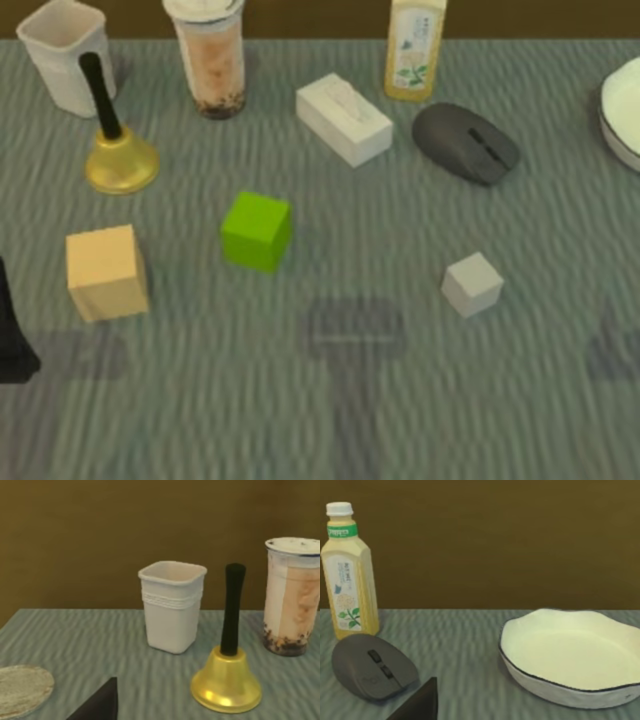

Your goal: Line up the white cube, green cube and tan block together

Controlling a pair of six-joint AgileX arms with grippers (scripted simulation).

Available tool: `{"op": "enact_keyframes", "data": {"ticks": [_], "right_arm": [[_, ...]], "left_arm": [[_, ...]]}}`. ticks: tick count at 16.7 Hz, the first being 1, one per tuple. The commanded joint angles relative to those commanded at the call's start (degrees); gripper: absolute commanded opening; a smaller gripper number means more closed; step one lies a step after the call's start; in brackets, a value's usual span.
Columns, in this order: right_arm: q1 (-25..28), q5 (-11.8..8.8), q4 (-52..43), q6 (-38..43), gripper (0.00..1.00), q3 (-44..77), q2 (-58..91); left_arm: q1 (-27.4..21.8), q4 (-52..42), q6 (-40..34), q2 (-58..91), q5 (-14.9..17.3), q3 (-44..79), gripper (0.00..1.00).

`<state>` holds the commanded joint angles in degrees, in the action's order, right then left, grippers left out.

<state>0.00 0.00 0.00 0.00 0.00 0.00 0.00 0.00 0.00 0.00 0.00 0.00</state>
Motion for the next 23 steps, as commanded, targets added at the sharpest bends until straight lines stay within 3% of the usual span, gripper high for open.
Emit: {"op": "enact_keyframes", "data": {"ticks": [4,9,23], "right_arm": [[0.61,-0.08,-1.21,-0.02,1.0,1.75,1.7],[4.64,-0.15,-10.53,-0.18,1.0,15.83,16.61],[21.92,0.1,-54.09,-1.49,1.0,75.9,97.43]], "left_arm": [[0.0,0.0,0.0,0.0,0.0,0.0,1.0],[0.0,0.0,0.0,0.0,0.0,0.0,1.0],[0.0,0.0,0.0,0.0,0.0,0.0,1.0]]}}
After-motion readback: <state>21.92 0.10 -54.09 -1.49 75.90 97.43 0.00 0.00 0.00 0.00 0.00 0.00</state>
